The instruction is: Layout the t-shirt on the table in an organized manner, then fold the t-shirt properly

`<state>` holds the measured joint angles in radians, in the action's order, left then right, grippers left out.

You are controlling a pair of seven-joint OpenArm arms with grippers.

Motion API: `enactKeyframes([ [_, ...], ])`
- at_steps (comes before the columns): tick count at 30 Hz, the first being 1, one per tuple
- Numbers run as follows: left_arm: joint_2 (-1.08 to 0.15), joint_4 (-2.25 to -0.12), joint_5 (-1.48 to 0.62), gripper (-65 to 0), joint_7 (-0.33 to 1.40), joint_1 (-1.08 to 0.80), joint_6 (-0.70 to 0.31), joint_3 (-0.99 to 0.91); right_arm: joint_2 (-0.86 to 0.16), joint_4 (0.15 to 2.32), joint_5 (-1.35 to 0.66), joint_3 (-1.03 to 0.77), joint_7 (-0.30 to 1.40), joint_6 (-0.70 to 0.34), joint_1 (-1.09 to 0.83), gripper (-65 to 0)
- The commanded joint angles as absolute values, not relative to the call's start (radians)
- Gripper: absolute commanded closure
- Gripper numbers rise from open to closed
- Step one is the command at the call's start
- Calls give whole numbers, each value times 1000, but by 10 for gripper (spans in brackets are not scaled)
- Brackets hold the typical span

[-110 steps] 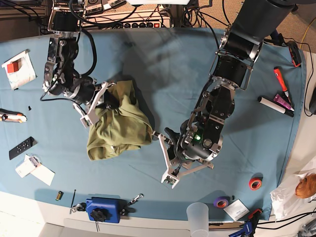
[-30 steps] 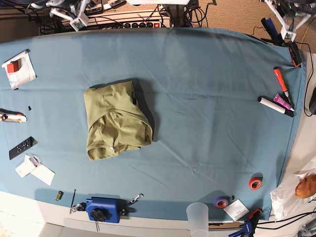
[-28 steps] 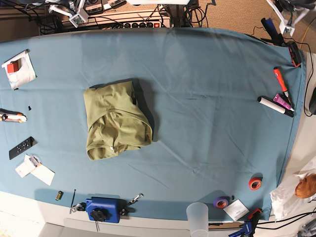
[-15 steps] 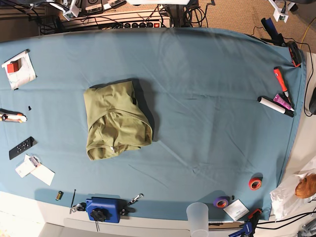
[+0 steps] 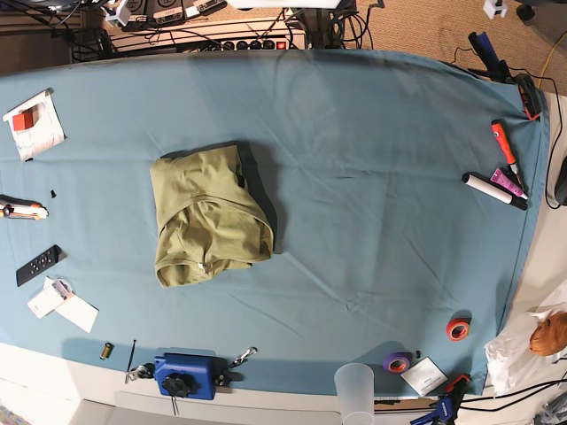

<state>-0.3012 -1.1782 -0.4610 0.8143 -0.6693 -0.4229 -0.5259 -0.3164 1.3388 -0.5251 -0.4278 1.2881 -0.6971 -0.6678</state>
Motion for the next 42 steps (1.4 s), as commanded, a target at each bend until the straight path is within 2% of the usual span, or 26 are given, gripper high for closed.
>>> enactKeyframes([
  [1,-305,-1155,-445,0,801,-677,-440,-530,-336,1328,-529,-421,1290,-698,-675,0],
  [3,-297,-1095,-406,0,754,-655,-473,-509,-352,1292,-519,-379,1276,-698,-662,0],
  [9,-293,-947,-231,0,525,-592,-458,-331,-382,1189,-341,-166,1094,-698,-607,0],
  [11,-291,-897,-155,0,421,-572,-378,-254,-382,1154,-287,-101,1021,-698,-586,0],
  [14,-276,-815,-92,0,254,-544,-191,-155,-382,1084,-196,-23,896,-698,-549,0],
  [17,-245,-726,-89,0,188,-502,-97,-101,-382,991,-125,39,790,-698,-504,0],
  [25,-163,-567,-89,0,139,-414,-105,-99,-377,740,-119,224,636,-690,-371,0],
  [31,-147,-566,-89,0,138,-398,-105,-99,-376,646,-103,345,473,-477,-311,0],
  [34,-147,-566,-89,0,138,-398,-104,-99,-376,646,-104,369,448,-411,-298,0],
  [42,-141,-566,-90,0,138,-399,-102,-99,-376,647,-104,372,411,-406,-263,0],
])
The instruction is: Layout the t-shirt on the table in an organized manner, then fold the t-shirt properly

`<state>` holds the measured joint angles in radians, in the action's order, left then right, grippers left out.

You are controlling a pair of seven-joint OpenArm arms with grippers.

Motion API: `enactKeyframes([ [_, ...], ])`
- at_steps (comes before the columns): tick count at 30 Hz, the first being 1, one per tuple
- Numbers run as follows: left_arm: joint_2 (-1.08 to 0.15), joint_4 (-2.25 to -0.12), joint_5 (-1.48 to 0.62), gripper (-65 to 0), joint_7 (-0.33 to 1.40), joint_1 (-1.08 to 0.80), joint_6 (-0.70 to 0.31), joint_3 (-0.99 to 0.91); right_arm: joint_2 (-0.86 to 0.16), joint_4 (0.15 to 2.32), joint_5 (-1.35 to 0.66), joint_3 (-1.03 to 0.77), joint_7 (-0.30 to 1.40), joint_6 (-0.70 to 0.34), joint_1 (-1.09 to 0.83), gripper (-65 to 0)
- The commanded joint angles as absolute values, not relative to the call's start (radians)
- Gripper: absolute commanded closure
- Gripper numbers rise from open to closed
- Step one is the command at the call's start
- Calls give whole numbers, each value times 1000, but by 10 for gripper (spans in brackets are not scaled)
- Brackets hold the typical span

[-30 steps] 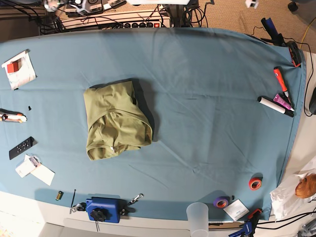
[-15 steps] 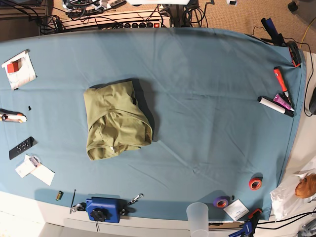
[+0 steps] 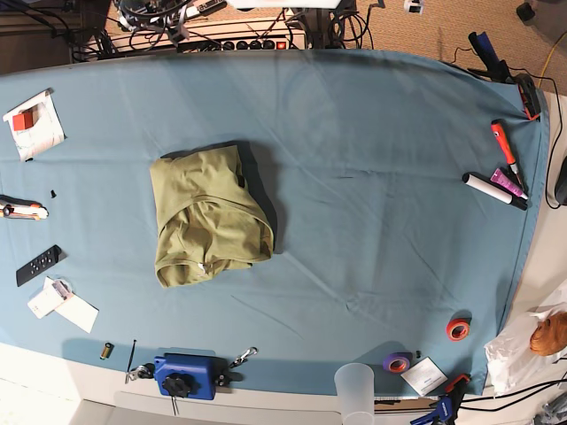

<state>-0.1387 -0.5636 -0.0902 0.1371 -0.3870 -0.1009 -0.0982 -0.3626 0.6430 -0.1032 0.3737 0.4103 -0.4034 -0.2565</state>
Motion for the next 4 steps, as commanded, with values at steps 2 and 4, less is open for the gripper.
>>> enactKeyframes([
  [2,-133,-566,-89,0,138,-399,-101,-99,-376,647,-104,372,411,-406,-263,0],
  [4,-124,-569,-89,0,138,-398,-101,-99,-374,647,-104,372,411,-406,-263,0],
])
